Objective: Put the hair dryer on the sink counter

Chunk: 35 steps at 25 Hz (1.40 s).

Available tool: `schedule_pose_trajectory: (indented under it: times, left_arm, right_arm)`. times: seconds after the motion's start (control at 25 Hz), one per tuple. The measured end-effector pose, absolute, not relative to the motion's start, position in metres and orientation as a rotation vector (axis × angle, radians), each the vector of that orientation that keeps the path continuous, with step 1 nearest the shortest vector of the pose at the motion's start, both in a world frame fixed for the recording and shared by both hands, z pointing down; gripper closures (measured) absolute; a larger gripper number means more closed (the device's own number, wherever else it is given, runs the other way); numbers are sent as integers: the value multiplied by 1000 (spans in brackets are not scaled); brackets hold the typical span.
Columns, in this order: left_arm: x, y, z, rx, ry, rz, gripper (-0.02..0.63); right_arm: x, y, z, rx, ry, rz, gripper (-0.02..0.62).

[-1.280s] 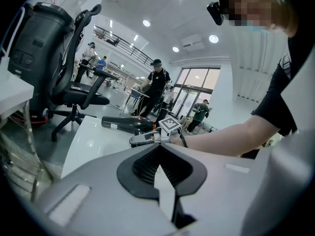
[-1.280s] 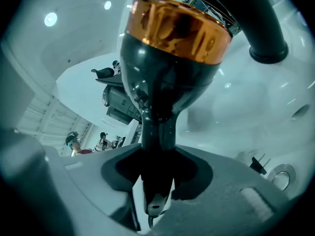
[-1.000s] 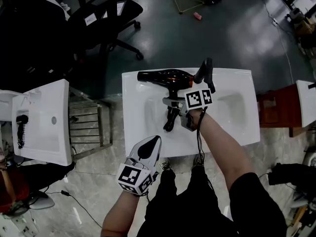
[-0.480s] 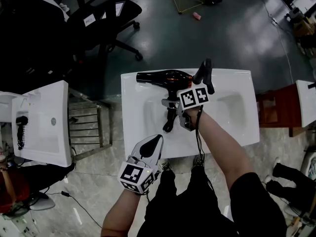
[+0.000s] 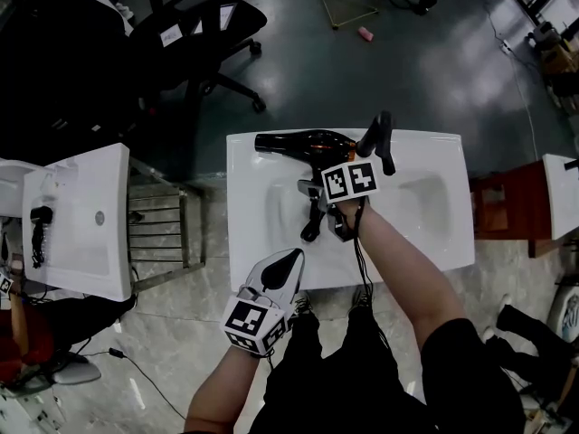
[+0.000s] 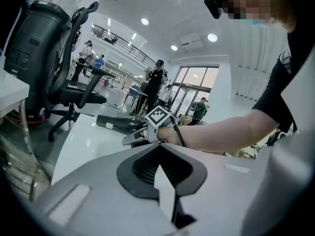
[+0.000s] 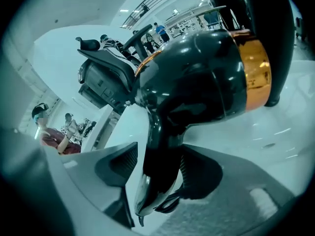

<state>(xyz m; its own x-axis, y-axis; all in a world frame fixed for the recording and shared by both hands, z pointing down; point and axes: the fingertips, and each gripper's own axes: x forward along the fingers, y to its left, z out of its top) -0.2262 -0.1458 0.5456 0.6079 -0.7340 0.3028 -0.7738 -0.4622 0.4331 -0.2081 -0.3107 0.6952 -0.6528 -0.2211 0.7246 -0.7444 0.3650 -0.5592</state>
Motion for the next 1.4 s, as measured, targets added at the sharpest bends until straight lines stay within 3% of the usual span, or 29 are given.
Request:
schedule_pose_trajectory:
  times: [0.84, 0.88, 0.96, 1.0, 1.4]
  left_arm:
    - [-215, -128, 532, 2321, -1194, 103, 603]
    - [-213, -127, 531, 2324, -1193, 103, 603]
    - [-208, -124, 526, 2329, -1189, 106, 603]
    - [-206, -122, 524, 2332, -1188, 109, 603]
    - [-191, -107, 472, 2421, -1190, 91, 603]
  right_arm:
    - [-162, -254, 618, 906, -2310, 1253, 336]
    - [-158, -249, 610, 914, -2337, 1226, 371]
    - [-149, -241, 590, 953, -2389, 1149, 547]
    - [-145, -236, 580, 972, -2413, 1106, 594]
    - [-113, -178, 473, 1068, -2652, 882, 594]
